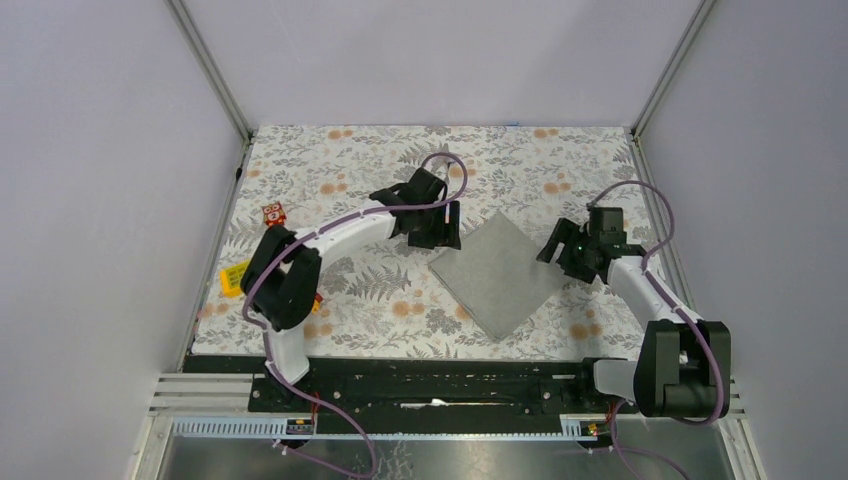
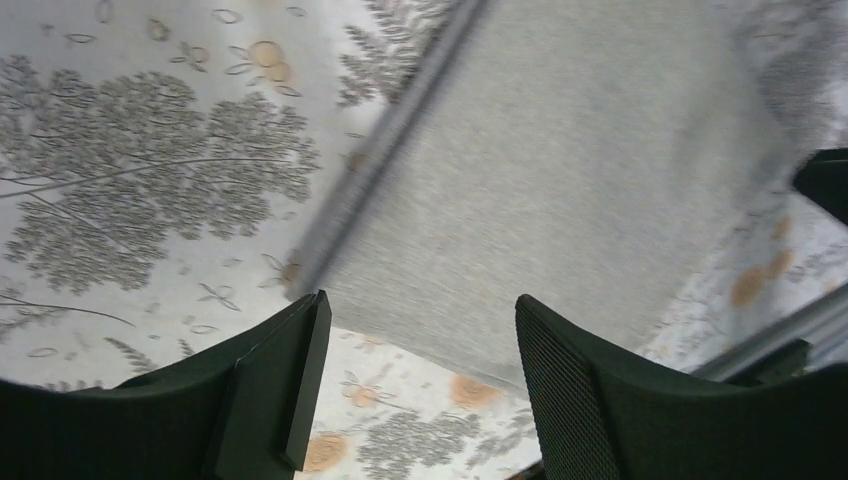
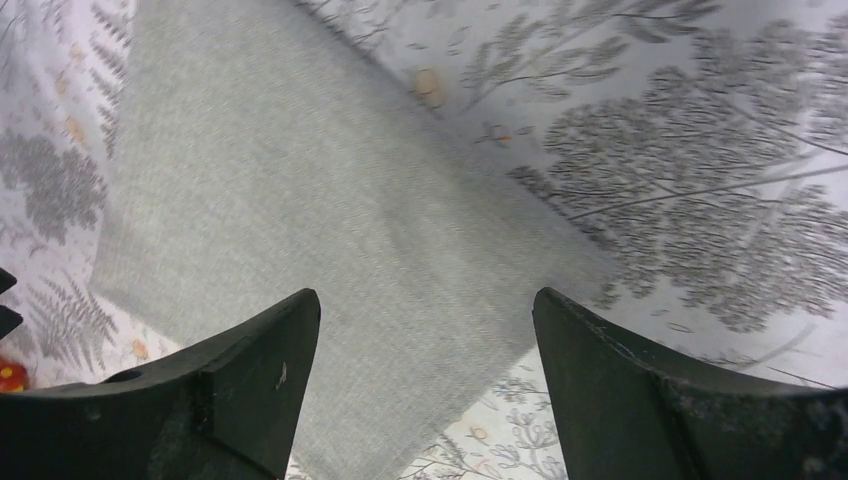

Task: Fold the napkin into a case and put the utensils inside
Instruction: Rotate the square-folded napkin at the center of the board.

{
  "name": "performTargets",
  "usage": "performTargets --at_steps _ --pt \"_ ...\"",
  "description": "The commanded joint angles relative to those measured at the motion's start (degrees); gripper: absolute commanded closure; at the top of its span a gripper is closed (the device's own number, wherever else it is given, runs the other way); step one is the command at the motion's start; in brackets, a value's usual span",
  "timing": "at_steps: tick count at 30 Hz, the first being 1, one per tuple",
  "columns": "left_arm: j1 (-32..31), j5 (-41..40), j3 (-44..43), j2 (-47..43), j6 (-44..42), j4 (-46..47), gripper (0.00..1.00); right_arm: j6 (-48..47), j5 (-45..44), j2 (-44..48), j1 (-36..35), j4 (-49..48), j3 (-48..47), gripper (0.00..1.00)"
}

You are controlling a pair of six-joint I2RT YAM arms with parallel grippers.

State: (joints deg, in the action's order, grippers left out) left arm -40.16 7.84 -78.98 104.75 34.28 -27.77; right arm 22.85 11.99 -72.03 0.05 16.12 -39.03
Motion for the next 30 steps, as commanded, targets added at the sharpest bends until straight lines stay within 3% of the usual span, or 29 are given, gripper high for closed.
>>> performTargets --at_steps 1,12,16,21,30 --pt "2.2 -0.2 -3.9 5.4 -6.2 -4.5 0.27 -0.5 -2.0 1.0 2.9 1.4 1.2 0.17" --pt "3.9 1.1 -3.7 10.8 -7.3 -2.4 0.32 -0.3 -0.7 -3.1 3.5 0.0 1.9 0.25" --pt "4.4 2.1 -0.3 9.8 -6.8 -0.5 0.4 0.2 -1.1 -4.8 3.6 -1.3 2.1 0.27" --pt "4.5 4.3 4.5 7.5 -5.2 2.3 0.52 0.5 0.2 -8.4 3.6 -2.9 1.2 0.36" --pt "4.3 9.5 17.4 3.4 2.6 11.6 0.67 0.2 1.9 -17.7 3.4 -7.0 -4.4 0.37"
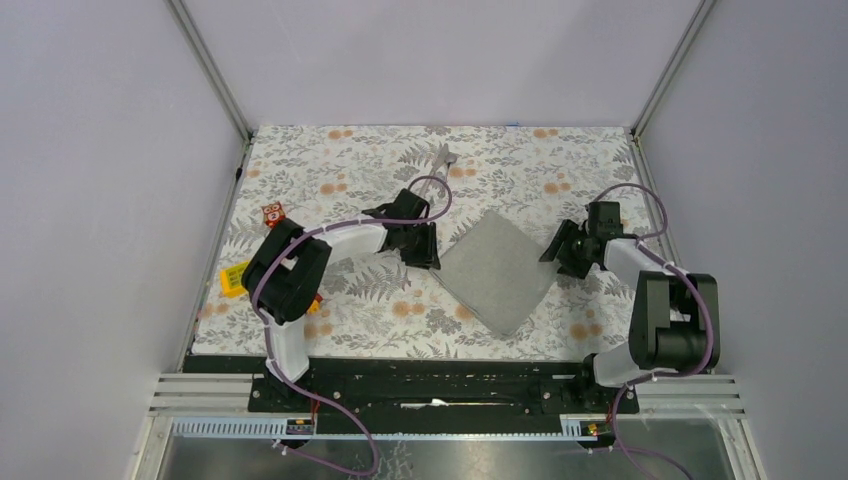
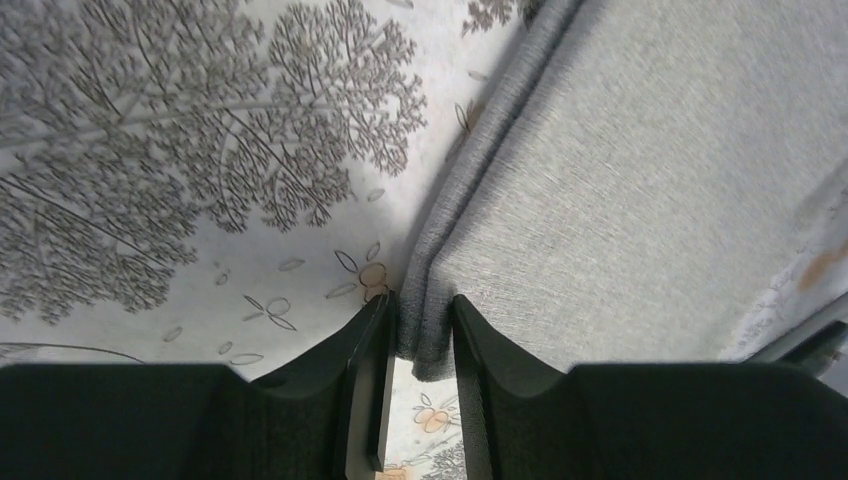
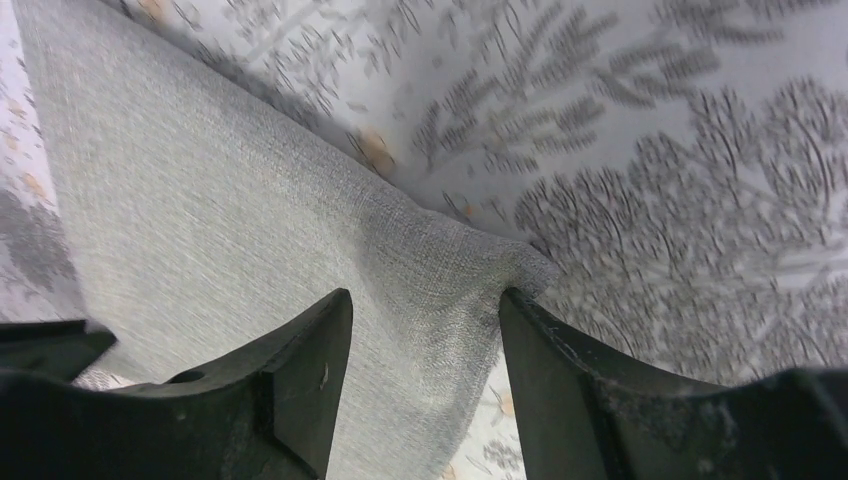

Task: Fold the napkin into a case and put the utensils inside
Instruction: Rotate the square-folded napkin at the center of the board.

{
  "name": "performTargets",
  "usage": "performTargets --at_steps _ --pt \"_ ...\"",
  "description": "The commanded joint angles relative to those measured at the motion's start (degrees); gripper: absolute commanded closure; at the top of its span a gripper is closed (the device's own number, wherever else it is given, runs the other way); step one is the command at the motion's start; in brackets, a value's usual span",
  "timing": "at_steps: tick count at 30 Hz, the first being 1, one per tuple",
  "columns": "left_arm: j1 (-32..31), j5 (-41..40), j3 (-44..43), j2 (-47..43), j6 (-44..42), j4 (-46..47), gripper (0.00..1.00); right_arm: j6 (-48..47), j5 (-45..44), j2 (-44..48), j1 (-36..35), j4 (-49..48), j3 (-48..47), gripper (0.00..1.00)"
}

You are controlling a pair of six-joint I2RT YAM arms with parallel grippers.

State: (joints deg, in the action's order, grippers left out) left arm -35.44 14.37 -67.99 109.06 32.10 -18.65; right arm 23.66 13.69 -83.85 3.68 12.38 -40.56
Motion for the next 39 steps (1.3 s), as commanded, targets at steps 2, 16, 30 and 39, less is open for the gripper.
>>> performTargets --at_steps 2,16,30,39 --pt "-0.9 4.3 11.9 -2.8 7.9 6.2 0.67 -1.3 0.1 -9.1 -1.3 -3.8 -6.1 0.37" --pt "-14.7 2.4 25.7 -15.3 22.2 12.9 0.58 -5.6 -14.7 -4.8 -13.0 16.1 -23.1 0.03" --pt "-13.9 10.6 18.6 -19.6 16.6 10.0 0.53 8.0 4.0 19.7 0.3 24.5 3.9 0.12" --pt "-12.4 13.4 13.6 -12.8 19.8 18.2 0.55 8.7 1.8 21.7 0.3 23.6 7.3 0.39"
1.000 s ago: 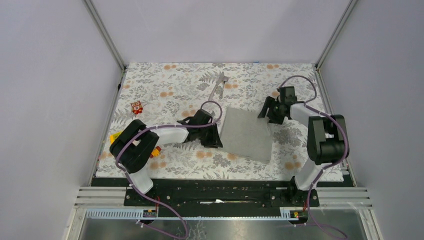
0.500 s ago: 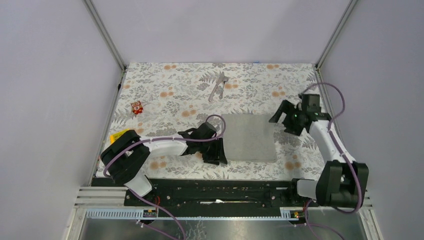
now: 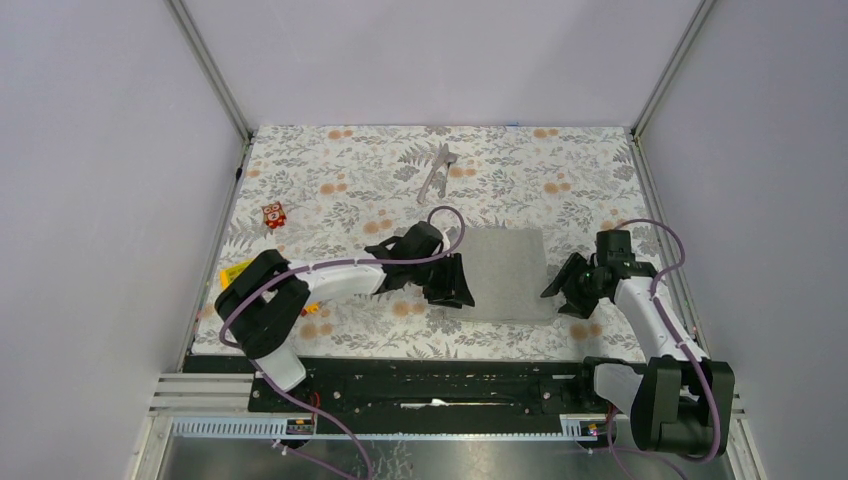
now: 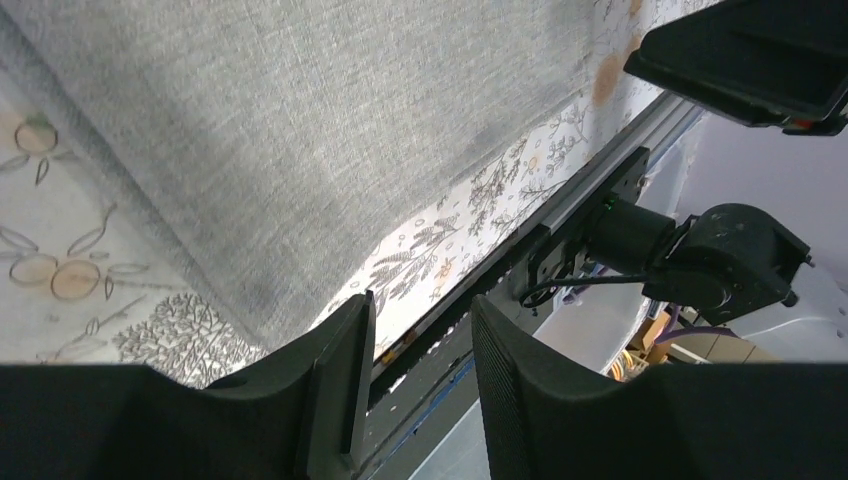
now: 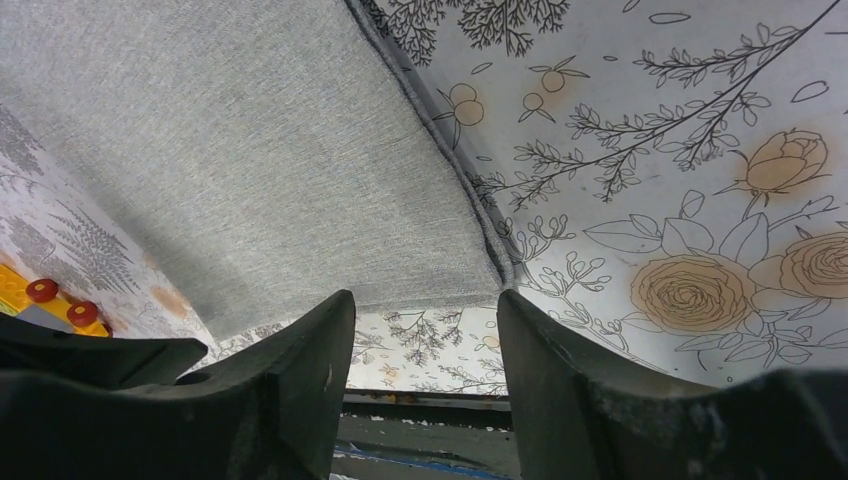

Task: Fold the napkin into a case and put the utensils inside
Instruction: Rotate the square-folded napkin at the center of the board, then pick up the top corner of the square-folded napkin from the center of the board.

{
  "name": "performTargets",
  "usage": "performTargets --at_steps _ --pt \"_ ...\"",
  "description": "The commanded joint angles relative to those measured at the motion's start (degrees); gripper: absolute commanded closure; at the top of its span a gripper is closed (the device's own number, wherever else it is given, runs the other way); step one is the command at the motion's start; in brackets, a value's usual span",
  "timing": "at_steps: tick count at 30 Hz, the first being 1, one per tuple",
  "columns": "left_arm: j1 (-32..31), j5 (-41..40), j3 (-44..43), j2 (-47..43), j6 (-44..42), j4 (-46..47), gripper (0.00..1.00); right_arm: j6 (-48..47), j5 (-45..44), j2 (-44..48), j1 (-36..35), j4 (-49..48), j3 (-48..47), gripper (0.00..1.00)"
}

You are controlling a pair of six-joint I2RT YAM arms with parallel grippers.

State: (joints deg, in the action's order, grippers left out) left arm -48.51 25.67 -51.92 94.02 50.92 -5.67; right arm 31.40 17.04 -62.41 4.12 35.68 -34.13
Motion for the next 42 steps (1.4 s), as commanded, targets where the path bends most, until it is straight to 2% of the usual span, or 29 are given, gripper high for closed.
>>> performTargets --at_steps 1,7,15,30,42 --pt "0.9 2.1 -2.5 2.7 0.7 5.0 0.55 0.8 -1.6 -0.1 -0.2 0.3 0.8 0.39" --pt "2.2 1.9 -1.2 3.5 -0.9 3.4 0.55 0.9 -1.3 -1.4 -0.2 -0.4 1.0 0.44" --pt "2.1 2.3 3.0 1.7 0.0 4.3 0.55 0.6 -0.8 -3.7 -0.5 -1.0 1.1 0.4" --pt "2.1 1.3 5.1 2.1 -0.5 4.8 0.55 0.6 0.3 -7.0 -2.8 -2.7 1.6 0.42" --pt "2.1 1.4 5.3 2.6 -0.4 5.1 0.55 1.9 -3.6 -0.8 -3.7 0.3 0.8 0.4"
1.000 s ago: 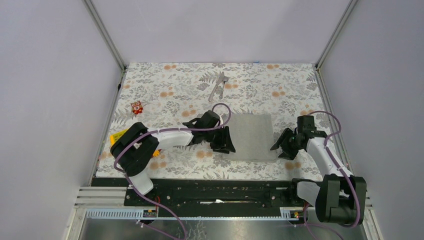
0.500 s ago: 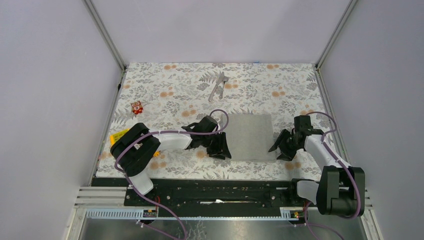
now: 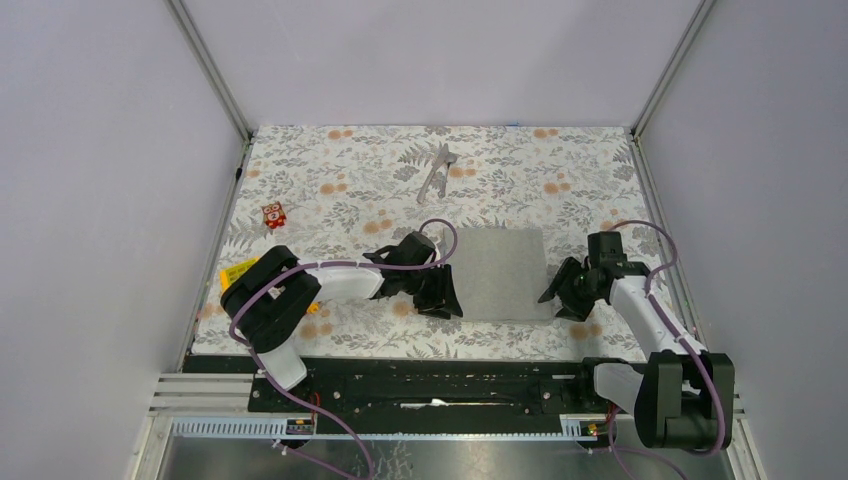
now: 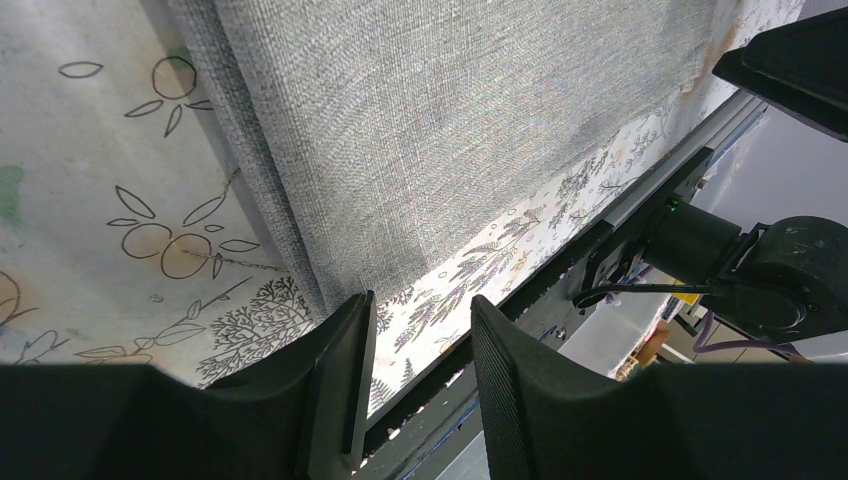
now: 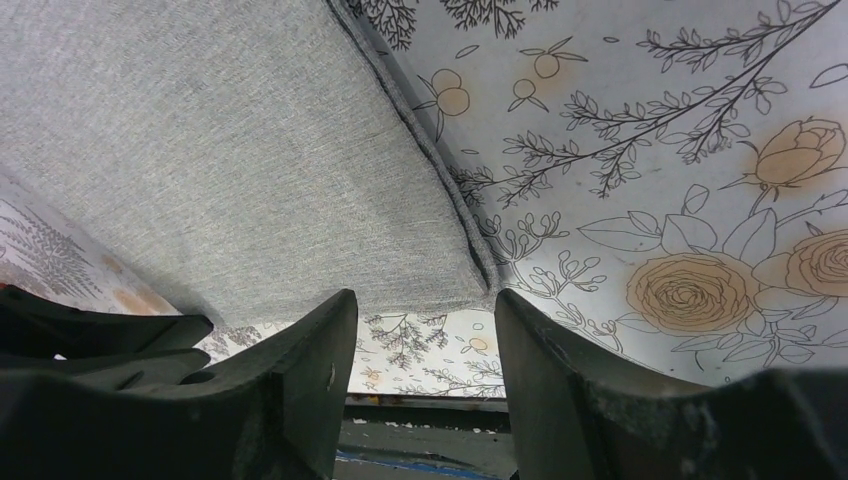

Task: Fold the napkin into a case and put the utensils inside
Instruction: Pick up the top corner of the square-folded napkin from the center of the board.

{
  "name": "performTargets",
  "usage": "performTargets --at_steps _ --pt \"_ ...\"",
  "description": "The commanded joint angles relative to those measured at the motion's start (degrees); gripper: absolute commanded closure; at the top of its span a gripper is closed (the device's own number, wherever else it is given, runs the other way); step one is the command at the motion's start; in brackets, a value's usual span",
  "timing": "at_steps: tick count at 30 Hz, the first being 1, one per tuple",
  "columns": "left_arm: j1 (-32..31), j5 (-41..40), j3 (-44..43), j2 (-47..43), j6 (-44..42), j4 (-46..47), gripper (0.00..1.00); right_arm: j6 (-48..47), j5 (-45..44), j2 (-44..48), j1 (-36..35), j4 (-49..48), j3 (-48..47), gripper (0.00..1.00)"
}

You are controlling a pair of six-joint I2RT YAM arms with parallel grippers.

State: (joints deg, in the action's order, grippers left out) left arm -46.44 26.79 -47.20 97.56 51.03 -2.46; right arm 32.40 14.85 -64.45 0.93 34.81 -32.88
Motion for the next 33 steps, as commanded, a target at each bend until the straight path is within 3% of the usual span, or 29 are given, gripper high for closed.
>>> performTargets --at_steps 1,13,27,33 --pt "0.1 0.3 0.6 -0.9 -0.5 1.9 0.55 0.6 -1.0 0.3 -0.6 1.0 -0.4 0.41" --pt "0.0 -0.1 0.5 -1.2 -0.3 2.0 0.55 0.4 2.0 -4.6 -0.7 -3.1 1.2 0.46" --pt "0.0 0.0 0.6 -0.7 0.1 2.3 0.55 0.1 0.9 -1.3 -2.2 0.4 -1.7 0.51" --pt "0.1 0.0 0.8 -1.0 0.2 2.3 0.55 0.1 0.7 -0.9 -2.2 0.5 -1.5 0.61"
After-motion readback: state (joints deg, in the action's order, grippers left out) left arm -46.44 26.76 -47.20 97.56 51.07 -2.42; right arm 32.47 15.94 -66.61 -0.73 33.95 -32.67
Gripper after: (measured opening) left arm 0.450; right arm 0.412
